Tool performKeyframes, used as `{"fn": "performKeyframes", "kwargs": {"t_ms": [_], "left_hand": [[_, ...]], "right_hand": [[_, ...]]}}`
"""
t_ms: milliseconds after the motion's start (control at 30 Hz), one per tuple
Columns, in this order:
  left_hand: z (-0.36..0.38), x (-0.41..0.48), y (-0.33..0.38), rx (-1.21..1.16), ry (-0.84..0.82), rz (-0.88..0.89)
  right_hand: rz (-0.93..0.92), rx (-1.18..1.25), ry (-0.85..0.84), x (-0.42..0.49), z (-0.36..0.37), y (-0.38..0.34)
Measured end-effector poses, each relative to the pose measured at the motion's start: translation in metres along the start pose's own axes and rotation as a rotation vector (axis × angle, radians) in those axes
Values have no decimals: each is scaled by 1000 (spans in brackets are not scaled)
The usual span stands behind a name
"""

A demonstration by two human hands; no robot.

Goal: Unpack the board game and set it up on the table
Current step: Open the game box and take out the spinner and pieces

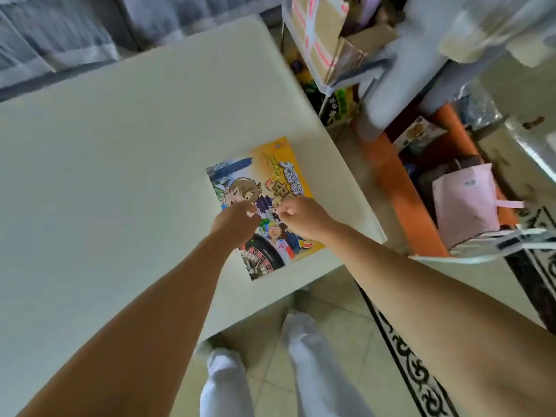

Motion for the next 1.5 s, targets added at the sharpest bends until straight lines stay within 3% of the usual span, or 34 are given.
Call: {"fn": "performKeyframes", "kwargs": {"t_ms": [100, 200, 433, 533, 767, 933, 1133, 1333, 1500], "left_hand": [[36, 18, -31, -135, -52, -196], [63, 34, -60, -159, -91, -272], [81, 80, -90, -188, 197, -454], [87, 98, -102, -361, 214, -578], [95, 114, -124, -785, 193, -741], [85, 108, -123, -995, 136, -758], [67, 96, -128, -1069, 100, -807], [32, 83, -110, -1122, 260, -757], [-20, 86, -95, -1181, 436, -598]], "right_hand": [[117, 55, -45, 13, 15, 43], [189, 74, -40, 27, 29, 80], [323, 105, 124, 70, 41, 133], [366, 72, 235, 91, 41, 142], [598, 276, 126, 124, 55, 151], [650, 416, 216, 128, 42, 147], [681, 480, 130, 112, 30, 134], [505, 562, 264, 89, 11, 99], [448, 768, -75, 83, 2, 85]]}}
Point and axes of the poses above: each hand's wrist, its own x-axis towards the middle knuckle, its own z-axis out of the palm, y = z × x, the point moved 4 cm from there along x, towards the middle knuckle, and after that the axes turned 7 degrees about -x, right-handed, at the moved point
